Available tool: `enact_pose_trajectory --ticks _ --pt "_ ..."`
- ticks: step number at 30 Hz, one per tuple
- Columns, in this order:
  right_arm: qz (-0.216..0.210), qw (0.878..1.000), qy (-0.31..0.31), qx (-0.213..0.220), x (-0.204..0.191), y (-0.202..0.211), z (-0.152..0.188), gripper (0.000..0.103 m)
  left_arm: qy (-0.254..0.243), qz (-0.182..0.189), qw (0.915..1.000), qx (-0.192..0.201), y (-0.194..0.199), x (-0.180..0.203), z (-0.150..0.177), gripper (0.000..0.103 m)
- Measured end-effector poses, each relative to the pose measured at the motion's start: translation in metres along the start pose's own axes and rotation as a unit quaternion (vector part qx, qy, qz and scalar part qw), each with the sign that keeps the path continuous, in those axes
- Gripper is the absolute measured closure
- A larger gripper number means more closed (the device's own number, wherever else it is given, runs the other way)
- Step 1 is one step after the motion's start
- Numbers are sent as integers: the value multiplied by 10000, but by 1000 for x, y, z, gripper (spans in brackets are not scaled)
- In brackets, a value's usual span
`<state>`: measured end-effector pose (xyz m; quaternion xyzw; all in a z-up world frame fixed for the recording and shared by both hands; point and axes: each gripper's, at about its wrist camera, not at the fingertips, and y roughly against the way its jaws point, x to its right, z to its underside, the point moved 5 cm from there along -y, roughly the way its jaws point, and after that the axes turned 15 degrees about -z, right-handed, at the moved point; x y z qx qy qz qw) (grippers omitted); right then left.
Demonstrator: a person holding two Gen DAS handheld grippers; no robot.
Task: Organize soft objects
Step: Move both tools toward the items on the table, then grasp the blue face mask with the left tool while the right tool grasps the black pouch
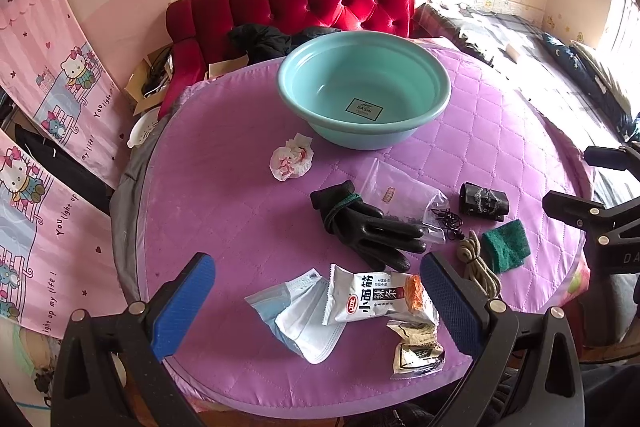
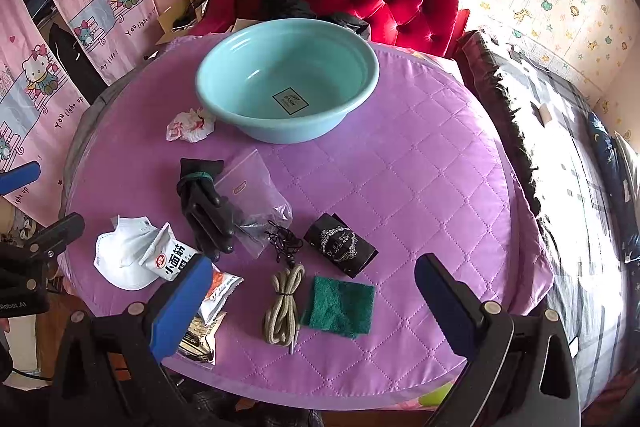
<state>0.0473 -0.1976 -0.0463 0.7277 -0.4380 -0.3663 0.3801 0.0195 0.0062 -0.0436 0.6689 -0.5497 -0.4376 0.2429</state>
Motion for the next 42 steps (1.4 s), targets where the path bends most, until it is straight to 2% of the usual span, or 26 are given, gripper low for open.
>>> enact_pose_trajectory --ticks 27,42 --pt "12 10000 69 33 -3 0 -4 0 168 8 9999 6 2 -14 10 0" --pt "-20 10000 39 -66 0 -14 -5 0 314 -77 9992 -238 -12 -30 22 0"
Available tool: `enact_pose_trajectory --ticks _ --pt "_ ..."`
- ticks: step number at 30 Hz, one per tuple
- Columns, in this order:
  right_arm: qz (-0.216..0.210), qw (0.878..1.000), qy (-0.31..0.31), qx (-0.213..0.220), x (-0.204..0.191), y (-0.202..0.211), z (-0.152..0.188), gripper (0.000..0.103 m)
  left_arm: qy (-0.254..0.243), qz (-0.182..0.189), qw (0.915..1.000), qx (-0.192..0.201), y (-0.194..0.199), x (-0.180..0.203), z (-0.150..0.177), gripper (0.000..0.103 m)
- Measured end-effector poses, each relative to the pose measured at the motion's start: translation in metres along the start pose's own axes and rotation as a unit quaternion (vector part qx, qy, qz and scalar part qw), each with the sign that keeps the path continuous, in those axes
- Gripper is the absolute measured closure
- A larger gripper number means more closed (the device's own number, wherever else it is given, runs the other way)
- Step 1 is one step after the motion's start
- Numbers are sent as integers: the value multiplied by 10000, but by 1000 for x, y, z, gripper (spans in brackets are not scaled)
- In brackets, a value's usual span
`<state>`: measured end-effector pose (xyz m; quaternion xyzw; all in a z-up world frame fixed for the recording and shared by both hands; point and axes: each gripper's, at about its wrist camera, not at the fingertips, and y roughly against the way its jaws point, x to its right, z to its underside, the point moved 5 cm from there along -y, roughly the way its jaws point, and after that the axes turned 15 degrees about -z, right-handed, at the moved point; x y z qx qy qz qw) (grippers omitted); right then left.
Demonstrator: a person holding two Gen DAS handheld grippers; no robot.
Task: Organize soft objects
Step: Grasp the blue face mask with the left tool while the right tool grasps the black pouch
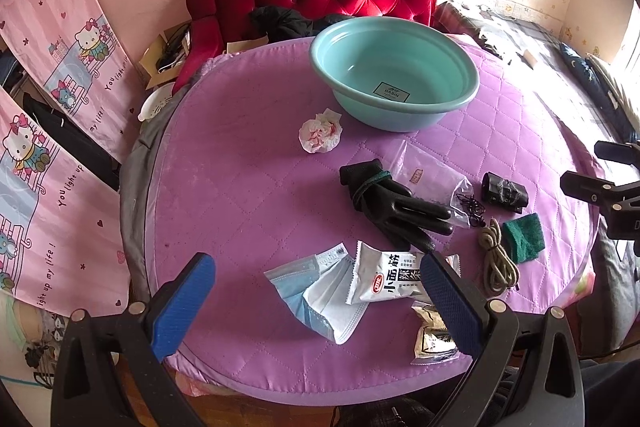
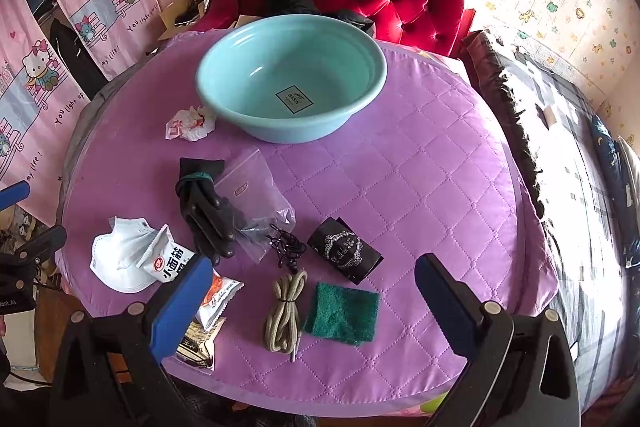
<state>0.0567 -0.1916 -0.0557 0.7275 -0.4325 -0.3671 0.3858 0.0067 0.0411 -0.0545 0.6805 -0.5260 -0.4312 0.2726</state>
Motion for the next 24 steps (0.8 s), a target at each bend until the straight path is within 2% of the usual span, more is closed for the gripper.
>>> enact_pose_trajectory --ticks 9,17,22,24 --pt "38 9999 -78 -98 7 -12 1 0 -23 -73 9994 -350 -36 -7 26 0" --pt "62 9995 -140 -282 10 -29 3 0 -2 51 9975 -705 -76 -7 57 0" --pt "80 9992 -145 -367 9 -37 4 0 76 252 9957 -886 -91 -5 67 0" --pt "80 9991 -141 -382 9 -39 3 0 65 364 9949 -939 -94 -3 69 5"
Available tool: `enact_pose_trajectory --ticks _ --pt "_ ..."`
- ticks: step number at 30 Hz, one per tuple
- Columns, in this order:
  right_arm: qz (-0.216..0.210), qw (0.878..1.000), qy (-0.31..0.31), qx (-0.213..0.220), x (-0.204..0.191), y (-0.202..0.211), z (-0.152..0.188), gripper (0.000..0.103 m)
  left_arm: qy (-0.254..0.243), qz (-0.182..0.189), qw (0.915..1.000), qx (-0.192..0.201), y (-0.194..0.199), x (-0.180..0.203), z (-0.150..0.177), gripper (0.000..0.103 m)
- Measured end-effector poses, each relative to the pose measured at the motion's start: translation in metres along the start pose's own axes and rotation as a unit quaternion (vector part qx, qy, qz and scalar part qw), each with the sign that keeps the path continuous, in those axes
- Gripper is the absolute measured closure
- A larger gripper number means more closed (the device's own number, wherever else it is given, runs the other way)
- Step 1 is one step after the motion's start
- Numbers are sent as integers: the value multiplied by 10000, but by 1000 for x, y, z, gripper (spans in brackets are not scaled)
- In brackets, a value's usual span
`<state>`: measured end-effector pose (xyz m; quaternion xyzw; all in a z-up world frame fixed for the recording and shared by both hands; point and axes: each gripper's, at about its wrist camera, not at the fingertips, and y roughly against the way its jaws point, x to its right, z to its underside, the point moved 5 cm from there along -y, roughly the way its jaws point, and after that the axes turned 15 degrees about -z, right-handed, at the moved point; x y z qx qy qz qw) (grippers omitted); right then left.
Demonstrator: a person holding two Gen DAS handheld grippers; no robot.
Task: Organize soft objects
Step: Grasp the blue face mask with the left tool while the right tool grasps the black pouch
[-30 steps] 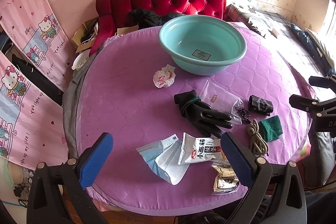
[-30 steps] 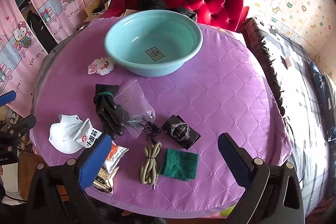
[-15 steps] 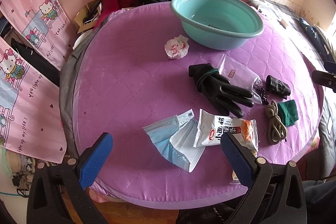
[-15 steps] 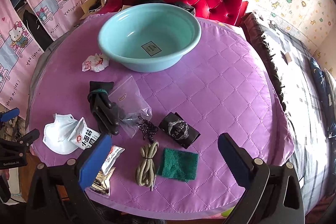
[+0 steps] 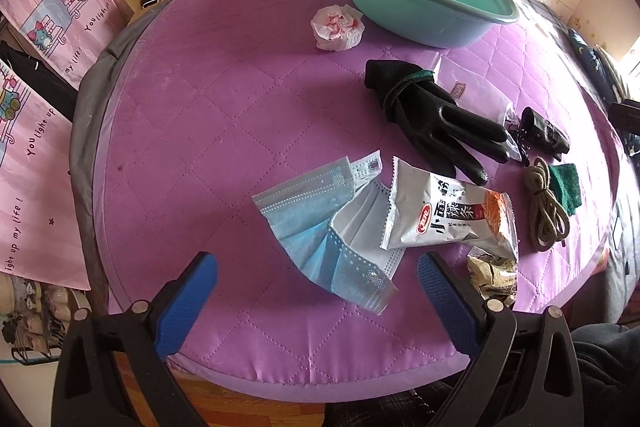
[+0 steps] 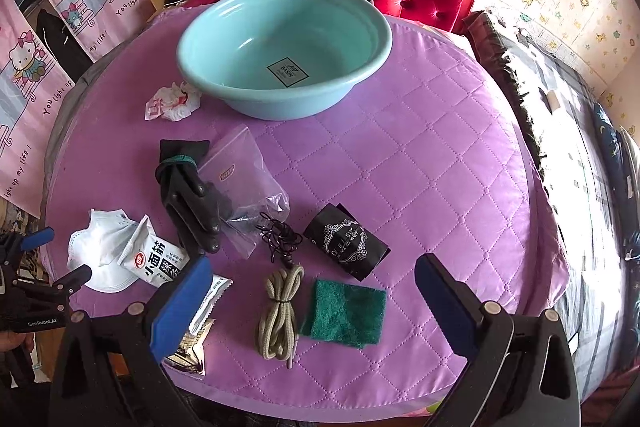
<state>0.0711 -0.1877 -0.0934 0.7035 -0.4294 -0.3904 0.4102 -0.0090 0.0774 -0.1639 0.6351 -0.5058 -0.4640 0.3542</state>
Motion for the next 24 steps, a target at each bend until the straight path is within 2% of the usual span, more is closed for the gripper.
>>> enact_pose_trajectory --ticks 1,3,4,5,6,7,8,14,19,24 --pt "8 10000 11 -12 0 -1 0 0 -14 24 10000 2 -2 1 1 7" --pt "25 10000 20 -31 0 -3 -1 0 -51 22 10000 -3 -6 3 3 28" --pt "31 10000 17 -46 1 -4 -2 0 -64 16 10000 -37 -9 4 4 34" --pt "33 10000 11 -61 1 -5 -2 0 -64 31 9999 -103 -13 5 5 45" --pt "41 10000 9 -69 1 -6 -2 0 -58 69 9998 -195 -17 6 6 62" --pt "44 10000 12 -79 2 -6 -3 0 -58 142 9995 -283 -21 7 7 74" --pt "41 10000 11 -89 2 -7 -3 0 -72 243 9991 -334 -23 9 8 95" --pt "59 9999 -55 -138 8 -12 -4 0 -50 425 9987 -266 -21 7 7 100" --pt "30 9998 -78 -167 11 -15 -4 0 125 257 9996 -36 -9 -12 -5 101" --pt "52 9998 -101 -188 21 -20 -5 0 299 247 9991 193 8 -26 -22 101"
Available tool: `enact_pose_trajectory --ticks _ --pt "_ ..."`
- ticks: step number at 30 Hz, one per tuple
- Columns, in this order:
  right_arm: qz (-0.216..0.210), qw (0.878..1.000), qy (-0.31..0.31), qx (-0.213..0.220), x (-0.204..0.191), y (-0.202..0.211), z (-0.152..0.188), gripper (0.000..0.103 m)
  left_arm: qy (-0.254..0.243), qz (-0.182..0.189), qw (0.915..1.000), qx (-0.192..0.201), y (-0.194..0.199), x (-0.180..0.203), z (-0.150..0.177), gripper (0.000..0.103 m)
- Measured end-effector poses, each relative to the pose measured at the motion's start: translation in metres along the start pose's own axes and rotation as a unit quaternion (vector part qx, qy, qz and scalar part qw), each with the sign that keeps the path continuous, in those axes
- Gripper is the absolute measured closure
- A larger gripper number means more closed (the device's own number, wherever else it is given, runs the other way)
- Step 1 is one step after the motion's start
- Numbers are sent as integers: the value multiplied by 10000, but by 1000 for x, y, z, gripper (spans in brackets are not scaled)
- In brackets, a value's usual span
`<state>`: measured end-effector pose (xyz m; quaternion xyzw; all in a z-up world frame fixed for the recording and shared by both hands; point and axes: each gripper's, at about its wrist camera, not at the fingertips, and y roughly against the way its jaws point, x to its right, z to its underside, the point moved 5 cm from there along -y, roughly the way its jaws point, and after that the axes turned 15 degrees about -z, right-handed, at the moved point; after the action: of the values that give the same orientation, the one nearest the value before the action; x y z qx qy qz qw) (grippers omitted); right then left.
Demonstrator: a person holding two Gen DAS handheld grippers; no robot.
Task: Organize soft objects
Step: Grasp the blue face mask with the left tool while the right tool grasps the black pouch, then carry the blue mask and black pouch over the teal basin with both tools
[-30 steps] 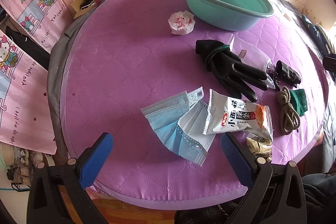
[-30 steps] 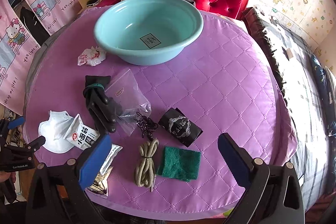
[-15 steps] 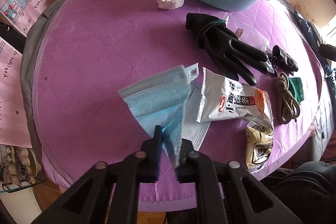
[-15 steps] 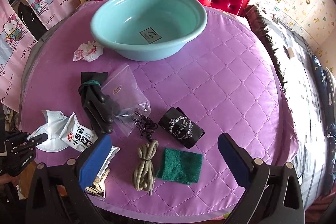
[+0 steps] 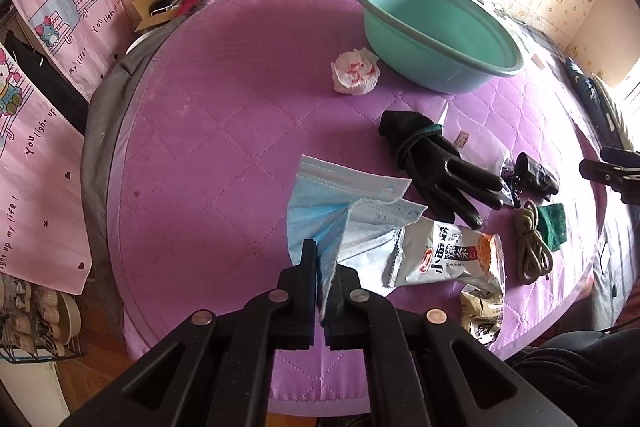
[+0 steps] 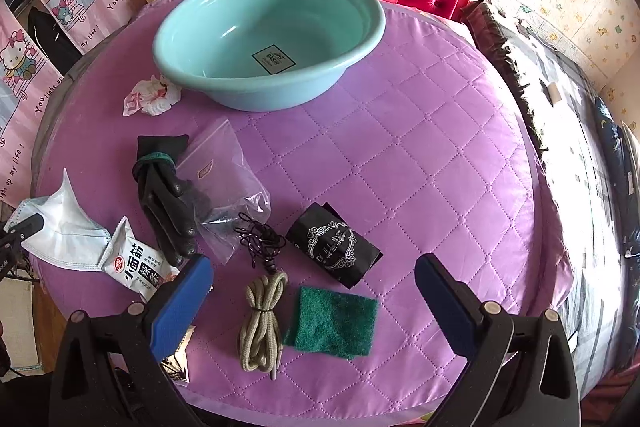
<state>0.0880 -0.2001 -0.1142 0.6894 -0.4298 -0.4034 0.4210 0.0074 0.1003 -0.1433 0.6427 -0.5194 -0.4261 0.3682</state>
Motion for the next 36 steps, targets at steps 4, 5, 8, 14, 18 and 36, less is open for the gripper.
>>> enact_pose_trajectory --ticks 4,5,8,14,18,36 --pt "-12 10000 26 -54 11 -7 0 0 53 30 9998 189 16 0 -11 101" --pt "-20 10000 42 -76 14 -10 -1 0 62 41 9997 227 20 1 -14 101" --pt "-192 9997 67 -158 24 -22 -1 0 75 55 9994 329 29 4 -20 101" --pt "-431 9974 275 -507 41 -54 3 0 142 -38 9990 432 42 7 -26 101" --pt "-606 9946 485 -688 45 -72 4 1 229 -147 9987 438 49 9 -27 101" --pt "-978 9880 969 -704 37 -80 9 87 396 -276 9974 543 70 37 -30 101"
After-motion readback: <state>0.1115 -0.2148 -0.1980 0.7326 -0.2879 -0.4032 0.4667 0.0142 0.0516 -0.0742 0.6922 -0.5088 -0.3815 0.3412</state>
